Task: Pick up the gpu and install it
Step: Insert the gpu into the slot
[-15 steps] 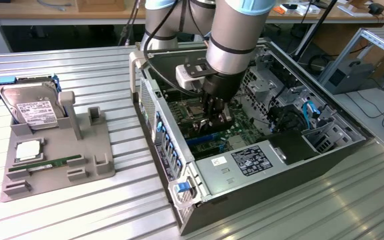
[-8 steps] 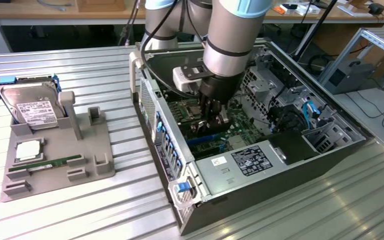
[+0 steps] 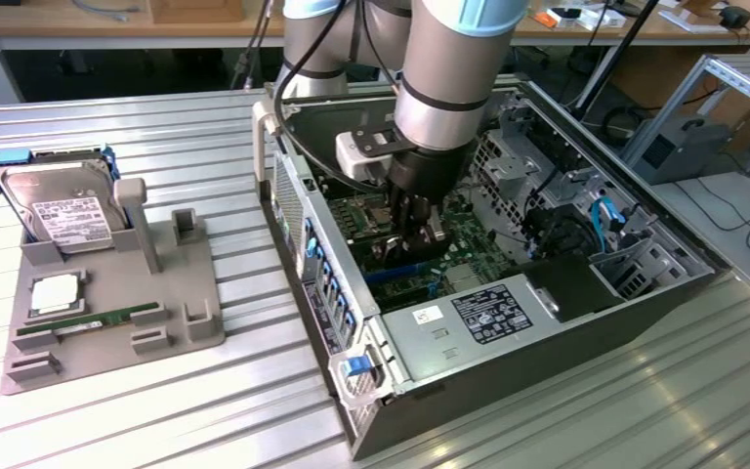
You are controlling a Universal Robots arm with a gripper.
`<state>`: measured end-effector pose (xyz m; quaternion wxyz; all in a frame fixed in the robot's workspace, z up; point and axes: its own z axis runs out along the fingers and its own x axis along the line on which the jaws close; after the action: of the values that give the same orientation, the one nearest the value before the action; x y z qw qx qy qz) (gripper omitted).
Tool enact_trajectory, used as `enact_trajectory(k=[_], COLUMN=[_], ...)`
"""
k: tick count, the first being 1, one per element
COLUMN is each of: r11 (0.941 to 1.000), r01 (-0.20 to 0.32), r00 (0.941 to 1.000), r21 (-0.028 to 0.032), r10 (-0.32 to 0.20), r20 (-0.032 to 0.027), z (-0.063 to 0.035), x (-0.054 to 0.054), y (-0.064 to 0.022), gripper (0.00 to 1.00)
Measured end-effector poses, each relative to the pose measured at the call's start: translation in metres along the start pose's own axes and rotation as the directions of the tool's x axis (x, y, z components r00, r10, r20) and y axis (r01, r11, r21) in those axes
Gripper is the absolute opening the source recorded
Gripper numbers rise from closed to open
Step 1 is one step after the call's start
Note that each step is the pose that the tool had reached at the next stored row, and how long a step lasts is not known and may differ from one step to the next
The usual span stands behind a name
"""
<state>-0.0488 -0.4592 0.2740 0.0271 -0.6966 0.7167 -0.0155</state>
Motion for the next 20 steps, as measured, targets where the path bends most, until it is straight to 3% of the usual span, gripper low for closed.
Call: enact_trajectory(k=[15,20], r11=[1.0,1.0], r01=[-0.002,-0.002], r00=[1.0,1.0], r21=[0.0001,-0.008], r10=[0.002,0.002], r20=[-0.0005,-0.0007], z=[0.002,0.002], x=[-0.0009,-0.0009], y=[0.0002,0.0002], gripper=[0.27,0.27])
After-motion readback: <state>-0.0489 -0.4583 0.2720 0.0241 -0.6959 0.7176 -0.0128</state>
